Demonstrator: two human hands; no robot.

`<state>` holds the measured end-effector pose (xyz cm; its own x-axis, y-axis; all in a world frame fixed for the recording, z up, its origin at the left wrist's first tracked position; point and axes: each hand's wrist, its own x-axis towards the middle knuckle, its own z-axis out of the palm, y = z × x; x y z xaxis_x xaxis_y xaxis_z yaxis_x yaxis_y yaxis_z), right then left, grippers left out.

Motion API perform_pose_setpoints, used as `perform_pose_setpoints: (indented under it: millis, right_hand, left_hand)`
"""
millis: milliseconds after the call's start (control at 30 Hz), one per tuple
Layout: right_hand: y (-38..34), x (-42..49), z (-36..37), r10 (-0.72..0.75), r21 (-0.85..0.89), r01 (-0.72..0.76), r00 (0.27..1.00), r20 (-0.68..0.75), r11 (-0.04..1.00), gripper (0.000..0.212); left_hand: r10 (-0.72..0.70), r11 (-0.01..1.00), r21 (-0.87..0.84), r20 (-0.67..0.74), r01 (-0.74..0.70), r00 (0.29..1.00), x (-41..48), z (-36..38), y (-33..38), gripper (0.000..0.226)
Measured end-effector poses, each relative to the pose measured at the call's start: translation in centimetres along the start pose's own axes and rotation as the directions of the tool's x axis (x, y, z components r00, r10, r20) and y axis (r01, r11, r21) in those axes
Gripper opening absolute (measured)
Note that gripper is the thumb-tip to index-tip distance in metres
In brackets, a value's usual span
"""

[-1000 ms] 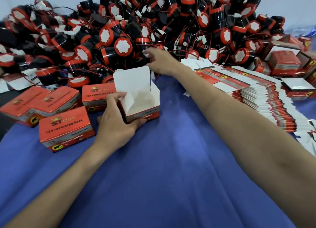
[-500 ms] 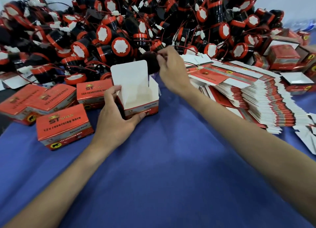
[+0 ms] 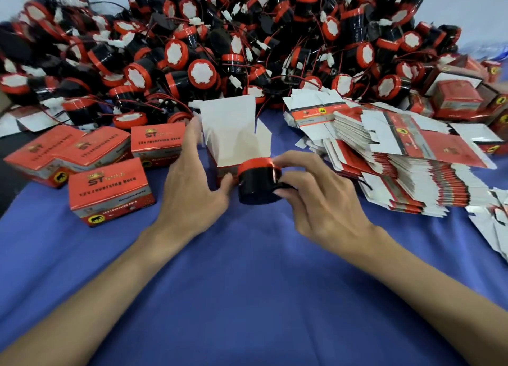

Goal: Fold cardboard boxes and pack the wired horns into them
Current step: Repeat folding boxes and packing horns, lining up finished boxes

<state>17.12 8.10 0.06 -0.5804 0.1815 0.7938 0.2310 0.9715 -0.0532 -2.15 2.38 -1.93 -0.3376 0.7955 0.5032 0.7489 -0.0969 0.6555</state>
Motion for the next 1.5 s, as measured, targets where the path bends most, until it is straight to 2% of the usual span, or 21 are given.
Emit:
perform_pose_setpoints:
  millis: [100, 167, 267, 333, 433, 533, 600, 700, 767, 833, 900, 1033, 1133, 1233, 1300, 1400, 1500]
  right_hand:
    - [-0.5, 0.1, 0.1, 0.028, -0.046, -0.026, 0.998, 0.054, 0.999, 0.007]
    - [-0.7, 0.2, 0.1, 0.050, -0.094, -0.043, 0.996, 0.076, 0.995, 0.007]
    - [-0.8, 0.2, 0.1, 0.055, -0.144, -0.045, 0.996, 0.063, 0.988, 0.011]
    - [-0.8, 0.0, 0.4, 0.010, -0.149, -0.006, 1.000, 0.023, 0.989, 0.016]
    - [-1.2, -0.4, 0.9, -0.054, -0.073, 0.053, 0.998, -0.020, 0.996, 0.022]
    - [-1.1, -0.6, 1.2, -0.059, 0.005, 0.059, 0.998, -0.017, 0.998, 0.022]
    - [-0.5, -0.6, 1.0, 0.000, 0.160, 0.005, 1.000, -0.025, 0.987, 0.020]
    - [0.8, -0.7, 0.4, 0.111, 0.332, -0.087, 0.992, -0.053, 0.939, 0.012]
    - [2.1, -0.8, 0.2, 0.148, 0.323, -0.116, 0.986, -0.078, 0.939, 0.012]
    - [3.4, -0.7, -0.1, 0.172, 0.233, -0.146, 0.980, -0.096, 0.961, 0.022]
    - [4.5, -0.7, -0.4, 0.185, 0.146, -0.169, 0.977, -0.104, 0.975, 0.036]
    - [5.0, -0.9, -0.4, 0.205, 0.126, -0.193, 0.974, -0.091, 0.973, 0.042]
    - [4.8, -1.0, -0.4, 0.191, 0.127, -0.185, 0.981, -0.034, 0.974, 0.041]
    - [4.4, -0.8, -0.5, 0.193, 0.033, -0.192, 0.981, -0.038, 0.981, 0.022]
    - [4.0, -0.6, -0.5, 0.171, -0.030, -0.172, 0.984, -0.052, 0.985, 0.017]
    - [3.5, -0.7, -0.4, 0.117, 0.096, -0.127, 0.988, 0.100, 0.987, 0.028]
    - [2.8, -0.8, -0.5, 0.110, 0.264, -0.188, 0.953, 0.282, 0.946, 0.048]
  left_hand:
    - [0.277, 0.961, 0.024, -0.158, -0.277, 0.948, -0.6, -0.5, 1.1, 0.058]
    - [0.318, 0.948, 0.051, -0.135, -0.314, 0.939, -1.3, -0.2, 2.1, 0.046]
    - [0.121, 0.993, -0.012, 0.040, -0.121, 0.992, -2.2, 0.7, 3.6, 0.057]
    - [0.006, 0.999, -0.045, 0.085, -0.002, 0.996, -2.1, 1.0, 3.7, 0.067]
    - [-0.080, 0.988, -0.123, 0.141, 0.097, 0.987, -1.6, 0.8, 3.2, 0.055]
    - [-0.079, 0.912, -0.363, 0.306, 0.193, 0.949, -1.6, 0.6, 3.2, 0.038]
    - [-0.091, 0.822, -0.508, 0.328, 0.256, 0.940, -1.5, 0.7, 3.2, 0.034]
    - [-0.158, 0.746, -0.598, 0.271, 0.295, 0.949, -1.2, 0.7, 2.9, 0.059]
    - [-0.185, 0.751, -0.597, 0.221, 0.283, 0.958, -1.1, 0.4, 2.6, 0.063]
    - [-0.173, 0.725, -0.633, 0.214, 0.271, 0.961, -0.9, 0.2, 2.5, 0.056]
    - [-0.142, 0.671, -0.690, 0.240, 0.272, 0.960, -0.7, 0.1, 2.2, 0.050]
    - [-0.058, 0.587, -0.743, 0.358, 0.322, 0.932, -0.8, -0.2, 1.9, 0.059]
    - [0.008, 0.619, -0.695, 0.471, 0.365, 0.882, -0.9, -0.4, 1.9, 0.063]
    - [0.059, 0.657, -0.656, 0.534, 0.370, 0.843, -1.0, -0.5, 2.3, 0.063]
    - [0.094, 0.692, -0.634, 0.554, 0.346, 0.827, -1.1, -0.7, 2.6, 0.065]
    - [0.157, 0.778, -0.572, 0.576, 0.259, 0.802, -1.3, -0.6, 2.8, 0.057]
    - [0.231, 0.887, -0.457, 0.561, 0.064, 0.795, -1.7, -0.1, 2.9, 0.063]
